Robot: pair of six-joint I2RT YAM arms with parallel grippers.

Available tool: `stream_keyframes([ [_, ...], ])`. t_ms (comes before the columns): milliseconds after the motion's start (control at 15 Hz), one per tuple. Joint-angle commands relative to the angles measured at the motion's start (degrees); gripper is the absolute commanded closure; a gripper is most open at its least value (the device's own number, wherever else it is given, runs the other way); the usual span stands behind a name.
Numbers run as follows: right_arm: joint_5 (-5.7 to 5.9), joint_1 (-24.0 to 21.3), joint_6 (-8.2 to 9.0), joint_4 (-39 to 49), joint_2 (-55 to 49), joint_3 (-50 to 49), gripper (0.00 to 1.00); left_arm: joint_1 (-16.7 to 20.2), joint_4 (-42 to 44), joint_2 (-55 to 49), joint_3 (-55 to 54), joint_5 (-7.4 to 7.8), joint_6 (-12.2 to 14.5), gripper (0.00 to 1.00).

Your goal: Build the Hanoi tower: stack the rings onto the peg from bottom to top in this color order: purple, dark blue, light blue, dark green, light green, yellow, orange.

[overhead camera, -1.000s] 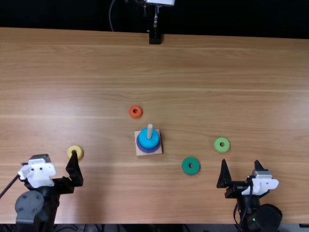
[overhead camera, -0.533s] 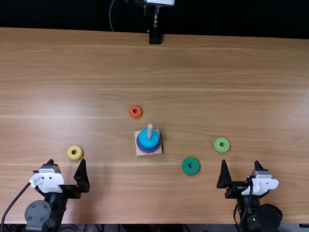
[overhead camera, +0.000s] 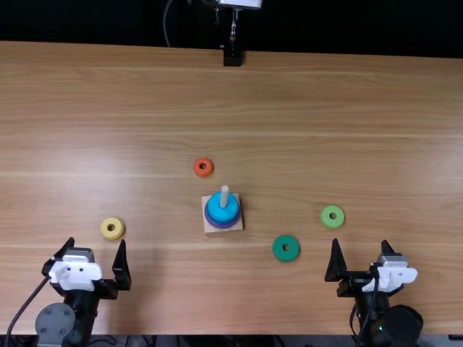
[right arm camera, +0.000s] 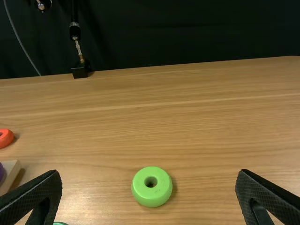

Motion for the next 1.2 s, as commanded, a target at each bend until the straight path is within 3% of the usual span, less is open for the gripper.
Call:
stream_keyframes([
  [0,0.5,-0.61,-0.21,-4.07,-0.73,-3.09,0.0,0.23,-4.78,-0.67,-5.23,-0.38,7.67,0.0],
  [267,0.5,-0.61,-0.21,-4.07,-0.73,-3.09,0.0,0.14,-8.47,-0.67,-5.23,-0.38,7.57,0.0],
  [1133,0.5,-0.61,-0.21,-4.07,-0.73,-3.09,0.0,-0.03,-8.47,-0.67,-5.23,-0.38,7.57,0.0],
])
